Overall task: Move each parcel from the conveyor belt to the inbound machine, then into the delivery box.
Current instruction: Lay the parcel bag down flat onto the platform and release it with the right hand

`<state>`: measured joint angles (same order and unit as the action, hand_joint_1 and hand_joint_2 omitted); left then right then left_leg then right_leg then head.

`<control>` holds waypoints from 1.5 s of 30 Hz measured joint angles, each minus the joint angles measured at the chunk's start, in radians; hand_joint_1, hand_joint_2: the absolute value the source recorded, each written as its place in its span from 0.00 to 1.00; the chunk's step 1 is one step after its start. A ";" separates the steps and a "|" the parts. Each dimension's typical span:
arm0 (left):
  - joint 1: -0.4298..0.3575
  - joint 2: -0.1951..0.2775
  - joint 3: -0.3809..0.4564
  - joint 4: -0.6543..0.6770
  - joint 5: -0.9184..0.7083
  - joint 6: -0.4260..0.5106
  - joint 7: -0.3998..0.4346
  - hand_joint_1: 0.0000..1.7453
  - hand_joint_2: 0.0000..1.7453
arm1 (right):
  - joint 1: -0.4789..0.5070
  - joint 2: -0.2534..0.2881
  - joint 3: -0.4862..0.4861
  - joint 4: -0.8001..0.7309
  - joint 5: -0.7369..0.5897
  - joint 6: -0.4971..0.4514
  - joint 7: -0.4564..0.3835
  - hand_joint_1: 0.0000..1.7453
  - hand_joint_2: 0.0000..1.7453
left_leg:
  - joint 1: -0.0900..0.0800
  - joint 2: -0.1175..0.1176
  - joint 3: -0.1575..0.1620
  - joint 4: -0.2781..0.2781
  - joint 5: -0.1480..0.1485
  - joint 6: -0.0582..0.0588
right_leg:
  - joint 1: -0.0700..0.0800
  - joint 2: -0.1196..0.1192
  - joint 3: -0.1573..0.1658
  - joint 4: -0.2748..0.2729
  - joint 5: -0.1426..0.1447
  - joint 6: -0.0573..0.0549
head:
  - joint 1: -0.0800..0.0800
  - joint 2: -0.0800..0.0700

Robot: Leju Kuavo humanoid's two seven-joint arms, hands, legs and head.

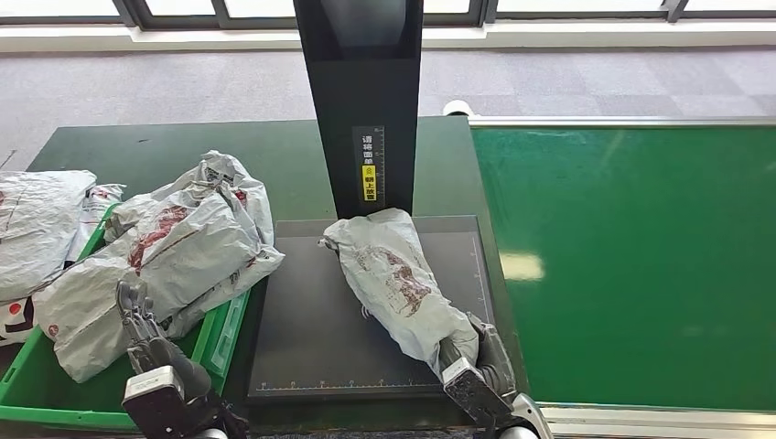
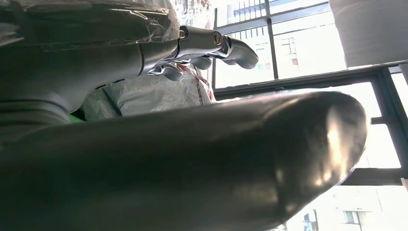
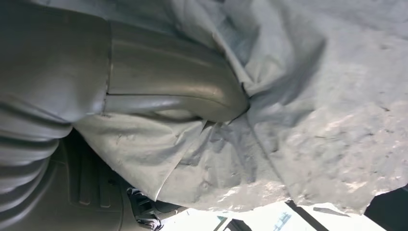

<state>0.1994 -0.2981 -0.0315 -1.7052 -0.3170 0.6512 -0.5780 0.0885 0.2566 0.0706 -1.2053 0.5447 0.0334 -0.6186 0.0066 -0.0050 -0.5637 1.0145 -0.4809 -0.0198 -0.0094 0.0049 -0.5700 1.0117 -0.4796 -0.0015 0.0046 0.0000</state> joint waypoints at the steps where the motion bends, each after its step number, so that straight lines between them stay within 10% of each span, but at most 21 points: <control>1: 0.000 0.000 0.000 0.000 0.000 0.000 0.001 0.00 0.00 | -0.005 -0.001 0.002 0.008 0.000 0.001 0.000 0.00 1.00 | 0.000 0.000 0.000 0.000 0.000 0.000 | 0.000 0.000 0.000 0.000 0.000 0.000 | 0.000 0.000; 29: -0.002 -0.002 0.008 -0.053 -0.141 0.041 -0.007 0.00 0.00 | -0.049 -0.045 0.010 0.014 -0.033 -0.026 -0.012 0.00 1.00 | 0.000 0.000 0.000 0.000 0.000 0.000 | 0.000 0.000 -0.001 0.000 0.000 0.000 | 0.000 0.000; 34: -0.012 0.005 -0.031 -0.032 -0.190 -0.134 0.023 0.00 0.00 | 0.025 -0.045 0.000 -0.109 -0.037 -0.022 -0.024 0.00 1.00 | 0.000 -0.001 0.000 0.000 0.000 0.000 | 0.000 0.000 -0.001 0.000 0.000 0.000 | 0.000 0.000; 38: -0.026 0.014 -0.090 -0.008 -0.305 -0.250 0.012 0.00 1.00 | 0.099 -0.045 -0.013 -0.256 -0.064 0.028 -0.061 0.00 1.00 | 0.000 0.001 0.000 0.000 -0.001 0.000 | -0.001 0.002 -0.002 0.000 0.000 0.000 | 0.000 0.000; 45: -0.072 0.041 -0.199 0.058 -0.503 -0.309 0.029 0.00 1.00 | 0.179 -0.055 -0.014 -0.471 -0.250 0.116 -0.083 0.00 1.00 | -0.001 0.001 0.000 0.000 -0.001 0.000 | -0.001 0.002 -0.001 0.000 0.000 0.000 | 0.000 0.000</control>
<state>0.1278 -0.2572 -0.2302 -1.6472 -0.8204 0.3420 -0.5490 0.2678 0.2013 0.0566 -1.6762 0.2943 0.1492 -0.7013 0.0057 -0.0041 -0.5638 1.0149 -0.4820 -0.0195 -0.0103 0.0068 -0.5714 1.0116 -0.4795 -0.0013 0.0046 0.0000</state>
